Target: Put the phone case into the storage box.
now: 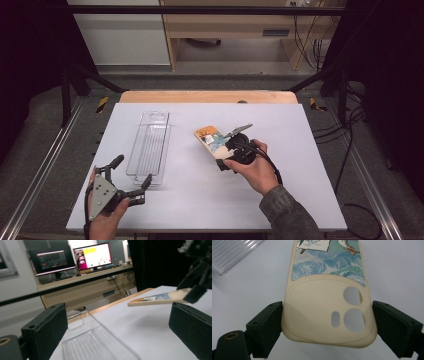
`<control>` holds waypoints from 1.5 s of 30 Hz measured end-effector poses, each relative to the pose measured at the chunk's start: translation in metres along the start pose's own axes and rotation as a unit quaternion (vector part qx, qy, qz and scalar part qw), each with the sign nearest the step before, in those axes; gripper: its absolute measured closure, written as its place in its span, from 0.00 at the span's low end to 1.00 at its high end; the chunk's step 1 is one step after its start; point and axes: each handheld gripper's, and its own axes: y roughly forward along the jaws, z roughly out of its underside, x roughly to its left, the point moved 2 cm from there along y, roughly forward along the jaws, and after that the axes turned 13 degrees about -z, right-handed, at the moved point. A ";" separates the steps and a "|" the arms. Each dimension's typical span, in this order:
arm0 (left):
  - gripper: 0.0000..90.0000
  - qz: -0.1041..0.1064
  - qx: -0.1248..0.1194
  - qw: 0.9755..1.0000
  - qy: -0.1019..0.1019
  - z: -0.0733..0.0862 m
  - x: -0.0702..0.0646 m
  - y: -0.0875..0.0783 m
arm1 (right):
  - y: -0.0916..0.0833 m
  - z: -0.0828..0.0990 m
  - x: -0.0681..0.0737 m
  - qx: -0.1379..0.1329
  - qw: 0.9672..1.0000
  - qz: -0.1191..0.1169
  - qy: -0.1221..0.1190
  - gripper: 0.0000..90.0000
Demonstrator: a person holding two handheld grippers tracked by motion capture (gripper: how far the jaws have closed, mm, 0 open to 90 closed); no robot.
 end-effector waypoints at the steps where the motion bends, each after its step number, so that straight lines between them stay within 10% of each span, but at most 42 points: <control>1: 0.02 0.006 -0.002 1.000 0.001 -0.003 -0.006 0.003 | -0.004 0.000 0.000 0.001 1.000 0.000 0.000 0.14; 6: 0.02 0.038 0.006 0.999 0.035 -0.009 -0.037 0.020 | -0.026 -0.002 -0.005 0.006 1.000 0.004 -0.001 0.14; 11: 0.03 0.053 0.005 0.998 0.019 -0.013 -0.051 0.040 | -0.050 -0.009 -0.005 0.004 1.000 0.009 -0.008 0.14; 23: 0.04 0.064 0.011 0.993 0.097 -0.021 -0.082 0.091 | -0.079 -0.017 -0.004 0.013 1.000 -0.001 -0.016 0.14; 45: 0.07 0.059 -0.001 0.984 0.169 -0.017 -0.117 0.109 | -0.082 -0.018 0.002 0.023 0.999 -0.022 -0.015 0.14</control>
